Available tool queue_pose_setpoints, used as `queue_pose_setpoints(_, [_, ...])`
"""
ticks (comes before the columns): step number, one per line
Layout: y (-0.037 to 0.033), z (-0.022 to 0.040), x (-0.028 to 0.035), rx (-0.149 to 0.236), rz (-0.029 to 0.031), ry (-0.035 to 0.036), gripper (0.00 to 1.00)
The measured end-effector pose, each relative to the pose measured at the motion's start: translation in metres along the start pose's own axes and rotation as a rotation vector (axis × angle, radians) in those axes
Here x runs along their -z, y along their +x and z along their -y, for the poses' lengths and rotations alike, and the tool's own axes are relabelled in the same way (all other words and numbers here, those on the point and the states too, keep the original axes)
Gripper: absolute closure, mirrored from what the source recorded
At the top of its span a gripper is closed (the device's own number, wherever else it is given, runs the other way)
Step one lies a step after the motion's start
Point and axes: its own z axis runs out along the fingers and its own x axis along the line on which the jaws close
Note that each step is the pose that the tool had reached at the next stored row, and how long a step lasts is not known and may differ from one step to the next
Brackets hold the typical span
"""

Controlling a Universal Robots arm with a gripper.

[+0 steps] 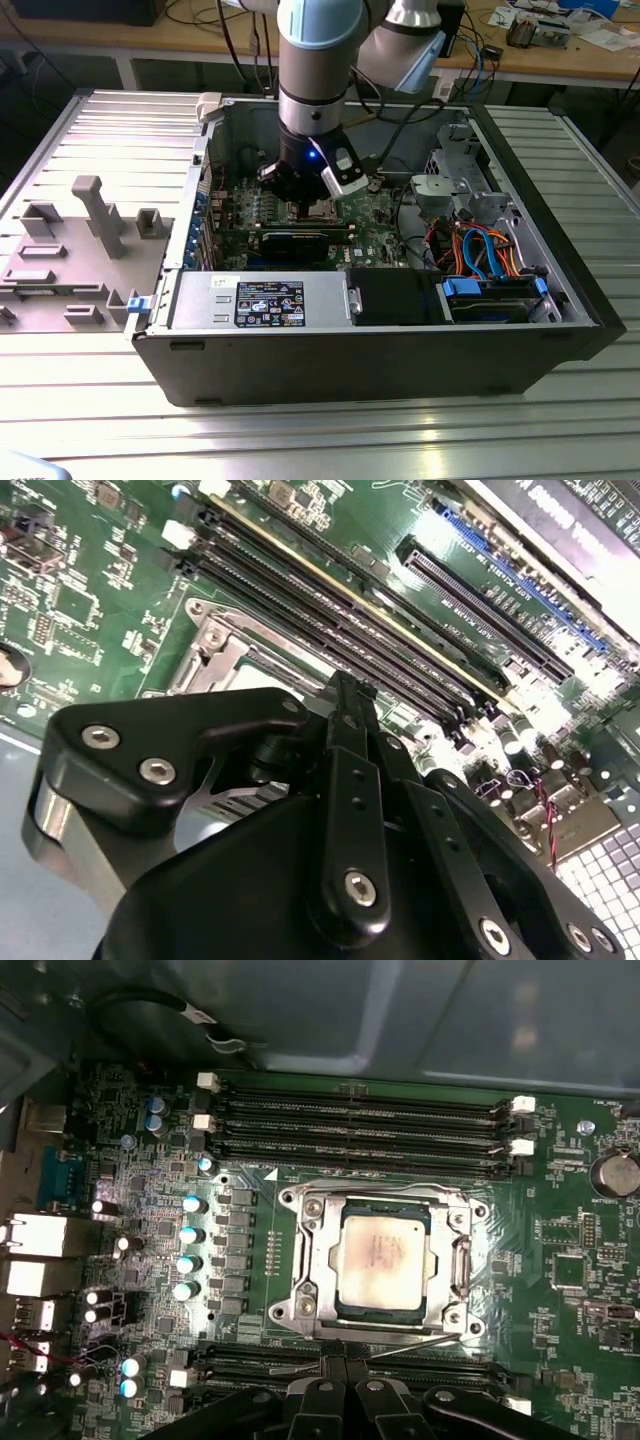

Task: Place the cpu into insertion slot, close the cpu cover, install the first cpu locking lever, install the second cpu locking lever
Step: 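Install the second cpu locking lever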

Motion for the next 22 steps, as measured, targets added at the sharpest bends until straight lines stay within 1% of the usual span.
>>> queue_pose_setpoints(1, [0.0019, 0.0, -0.0013, 0.0, 0.0, 0.0, 0.89])
queue_pose_setpoints(2, [0.0067, -0.0001, -0.0039, 0.0, 0.0, 0.0001, 0.89])
queue_pose_setpoints(3, [0.0097, -0.0002, -0.0057, 0.0, -0.0001, 0.0001, 0.89])
queue_pose_setpoints(4, [0.0113, -0.0002, -0.0065, 0.0, -0.0001, 0.0001, 0.89])
queue_pose_setpoints(6, [0.0167, -0.0005, -0.0086, 0.0, 0.0, 0.0001, 0.89])
queue_pose_setpoints(9, [0.0222, -0.0009, -0.0105, 0.0, 0.0001, -0.0004, 0.89])
queue_pose_setpoints(13, [0.0241, -0.0028, -0.0139, 0.0, -0.0001, -0.0009, 0.89])
queue_pose_setpoints(16, [0.0241, -0.0089, -0.0182, 0.0, 0.0, -0.0007, 0.89])
queue_pose_setpoints(17, [0.0245, -0.0112, -0.0211, 0.0, -0.0001, -0.0008, 0.89])
queue_pose_setpoints(19, [0.0252, -0.0113, -0.0241, 0.0, 0.0004, -0.0012, 0.89])
queue_pose_setpoints(22, [0.0253, -0.0111, -0.0254, 0.0, -0.0005, -0.0007, 0.89])
